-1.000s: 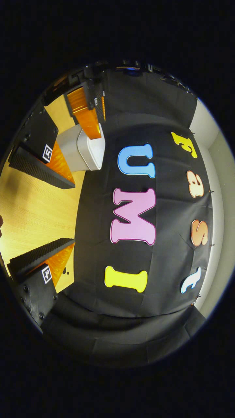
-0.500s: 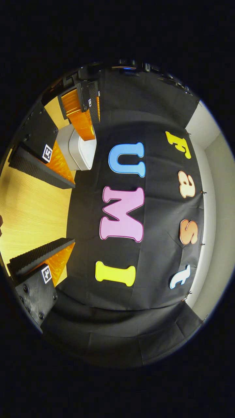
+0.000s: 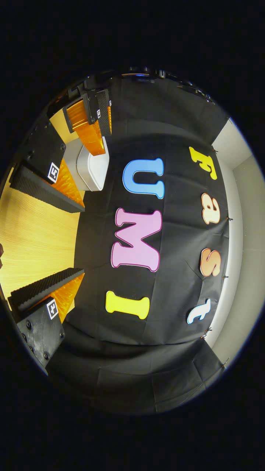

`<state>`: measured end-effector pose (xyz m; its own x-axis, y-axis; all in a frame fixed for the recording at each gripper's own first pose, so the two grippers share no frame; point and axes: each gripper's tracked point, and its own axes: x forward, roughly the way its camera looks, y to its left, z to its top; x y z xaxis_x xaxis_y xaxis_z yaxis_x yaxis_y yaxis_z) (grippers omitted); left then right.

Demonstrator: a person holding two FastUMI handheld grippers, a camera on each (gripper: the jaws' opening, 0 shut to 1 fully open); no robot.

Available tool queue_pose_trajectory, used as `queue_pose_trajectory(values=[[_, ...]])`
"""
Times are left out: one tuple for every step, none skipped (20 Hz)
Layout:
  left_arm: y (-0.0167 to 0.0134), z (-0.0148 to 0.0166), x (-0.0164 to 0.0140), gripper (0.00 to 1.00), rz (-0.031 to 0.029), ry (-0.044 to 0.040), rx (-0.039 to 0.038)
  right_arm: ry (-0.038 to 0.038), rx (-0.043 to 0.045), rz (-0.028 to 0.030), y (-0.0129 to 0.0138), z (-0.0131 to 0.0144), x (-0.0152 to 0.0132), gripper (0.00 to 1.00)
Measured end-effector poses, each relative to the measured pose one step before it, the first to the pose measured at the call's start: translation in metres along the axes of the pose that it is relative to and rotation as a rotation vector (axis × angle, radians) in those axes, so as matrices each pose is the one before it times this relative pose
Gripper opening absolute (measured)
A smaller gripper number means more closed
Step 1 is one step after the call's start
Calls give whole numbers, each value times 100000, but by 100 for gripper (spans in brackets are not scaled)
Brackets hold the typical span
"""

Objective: Press the lid of the desktop garbage bin to open it, pick up the crumpled paper on the desktop and throw it into the bin, then pick up the pop can on the desktop and drop it into the bin, and finally close the garbage bin lid.

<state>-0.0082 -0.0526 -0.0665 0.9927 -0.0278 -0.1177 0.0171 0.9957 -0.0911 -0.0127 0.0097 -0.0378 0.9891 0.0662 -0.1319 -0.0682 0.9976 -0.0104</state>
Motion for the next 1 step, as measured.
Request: queue_pose_trajectory(values=[[54, 63, -39, 95, -349, -181, 877, 163, 87, 39, 269, 1, 6, 98]])
